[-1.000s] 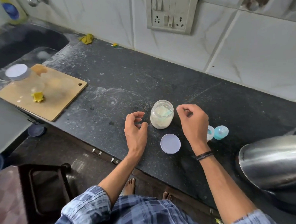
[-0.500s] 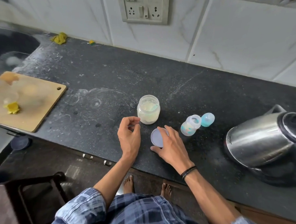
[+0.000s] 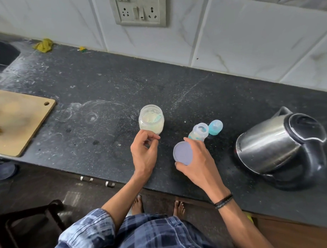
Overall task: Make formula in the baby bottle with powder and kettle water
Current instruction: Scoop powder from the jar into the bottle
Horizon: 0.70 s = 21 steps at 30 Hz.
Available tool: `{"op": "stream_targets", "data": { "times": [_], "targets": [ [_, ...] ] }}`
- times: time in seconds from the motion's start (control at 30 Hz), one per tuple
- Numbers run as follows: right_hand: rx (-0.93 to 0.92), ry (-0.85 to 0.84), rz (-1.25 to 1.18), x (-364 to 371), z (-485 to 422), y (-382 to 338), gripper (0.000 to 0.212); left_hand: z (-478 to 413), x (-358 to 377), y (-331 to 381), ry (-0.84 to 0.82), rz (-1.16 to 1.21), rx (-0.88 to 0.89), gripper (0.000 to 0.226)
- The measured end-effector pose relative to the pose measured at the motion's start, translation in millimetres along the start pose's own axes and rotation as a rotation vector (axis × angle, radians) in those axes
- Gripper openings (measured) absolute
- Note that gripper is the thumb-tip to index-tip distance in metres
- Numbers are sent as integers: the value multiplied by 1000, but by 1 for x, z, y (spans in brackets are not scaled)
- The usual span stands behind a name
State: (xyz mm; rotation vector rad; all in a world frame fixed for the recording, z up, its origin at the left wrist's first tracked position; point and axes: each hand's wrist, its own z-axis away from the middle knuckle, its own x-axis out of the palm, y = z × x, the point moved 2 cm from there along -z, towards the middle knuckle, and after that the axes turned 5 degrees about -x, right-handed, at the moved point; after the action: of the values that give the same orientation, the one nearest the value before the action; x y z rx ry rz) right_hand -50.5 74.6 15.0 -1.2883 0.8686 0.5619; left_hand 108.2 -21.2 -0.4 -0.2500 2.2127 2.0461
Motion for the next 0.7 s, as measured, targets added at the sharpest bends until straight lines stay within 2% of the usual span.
{"op": "stream_targets", "data": {
  "times": [0.27,0.7],
  "targets": [
    [77,-7,-29,12,20,38,88,13,28,2,-124,-3,-32,33],
    [-93,30,-7,40,11,41,80,17,42,0,-112,-52,-119,28]
  ]
}}
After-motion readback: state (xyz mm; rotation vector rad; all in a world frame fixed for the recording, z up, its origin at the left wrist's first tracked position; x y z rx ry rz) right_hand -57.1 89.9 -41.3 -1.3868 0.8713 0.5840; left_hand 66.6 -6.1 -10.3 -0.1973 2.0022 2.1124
